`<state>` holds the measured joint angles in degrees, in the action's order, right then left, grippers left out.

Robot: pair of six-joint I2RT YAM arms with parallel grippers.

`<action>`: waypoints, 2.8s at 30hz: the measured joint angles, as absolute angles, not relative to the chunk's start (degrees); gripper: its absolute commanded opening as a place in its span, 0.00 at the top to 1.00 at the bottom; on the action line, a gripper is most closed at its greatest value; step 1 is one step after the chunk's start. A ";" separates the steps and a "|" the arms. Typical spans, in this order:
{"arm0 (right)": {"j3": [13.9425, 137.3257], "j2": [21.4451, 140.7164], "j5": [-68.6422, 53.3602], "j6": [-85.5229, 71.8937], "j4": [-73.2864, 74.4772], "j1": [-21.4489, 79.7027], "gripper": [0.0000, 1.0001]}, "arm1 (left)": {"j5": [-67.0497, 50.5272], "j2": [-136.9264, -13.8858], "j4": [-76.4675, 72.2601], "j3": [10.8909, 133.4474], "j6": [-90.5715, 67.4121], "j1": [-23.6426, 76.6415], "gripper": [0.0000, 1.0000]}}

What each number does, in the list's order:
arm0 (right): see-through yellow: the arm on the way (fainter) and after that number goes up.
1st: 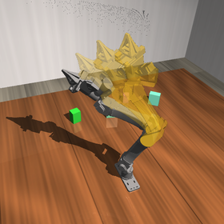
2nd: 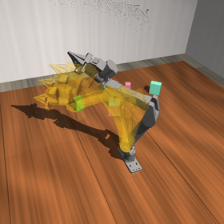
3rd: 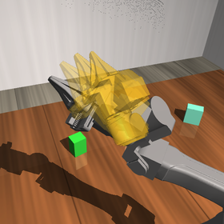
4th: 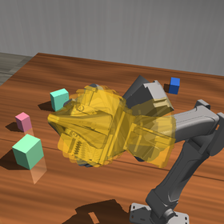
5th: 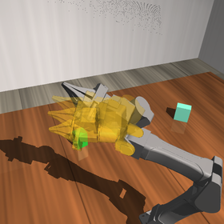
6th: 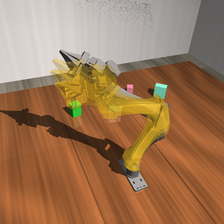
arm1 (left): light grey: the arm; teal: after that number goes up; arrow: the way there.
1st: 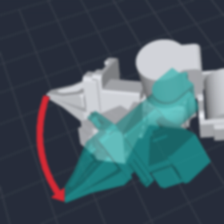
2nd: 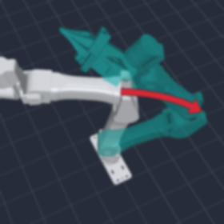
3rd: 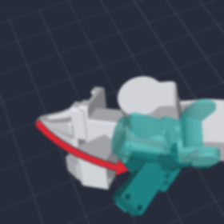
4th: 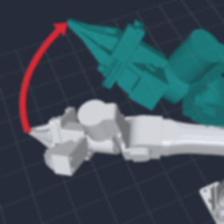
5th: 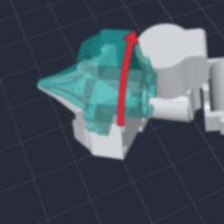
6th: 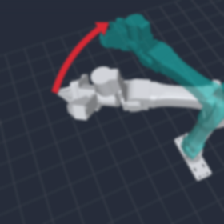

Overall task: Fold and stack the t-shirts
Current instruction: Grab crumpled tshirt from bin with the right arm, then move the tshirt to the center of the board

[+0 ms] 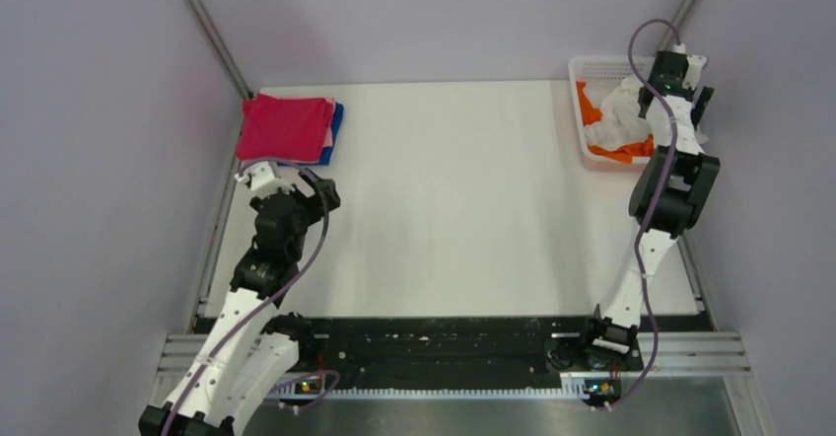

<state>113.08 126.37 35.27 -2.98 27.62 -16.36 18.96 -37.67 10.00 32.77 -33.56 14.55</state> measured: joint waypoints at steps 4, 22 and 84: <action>114.50 128.40 36.12 -1.39 27.70 -16.95 0.71 | 18.92 -39.29 10.02 32.80 -33.15 14.55 0.01; 123.13 118.61 34.30 0.08 24.95 -12.99 1.00 | 18.96 -36.10 9.47 32.80 -33.91 14.55 0.01; 38.81 57.69 30.72 -29.32 10.48 35.73 0.02 | -9.67 -90.43 5.74 56.84 -36.05 14.55 0.01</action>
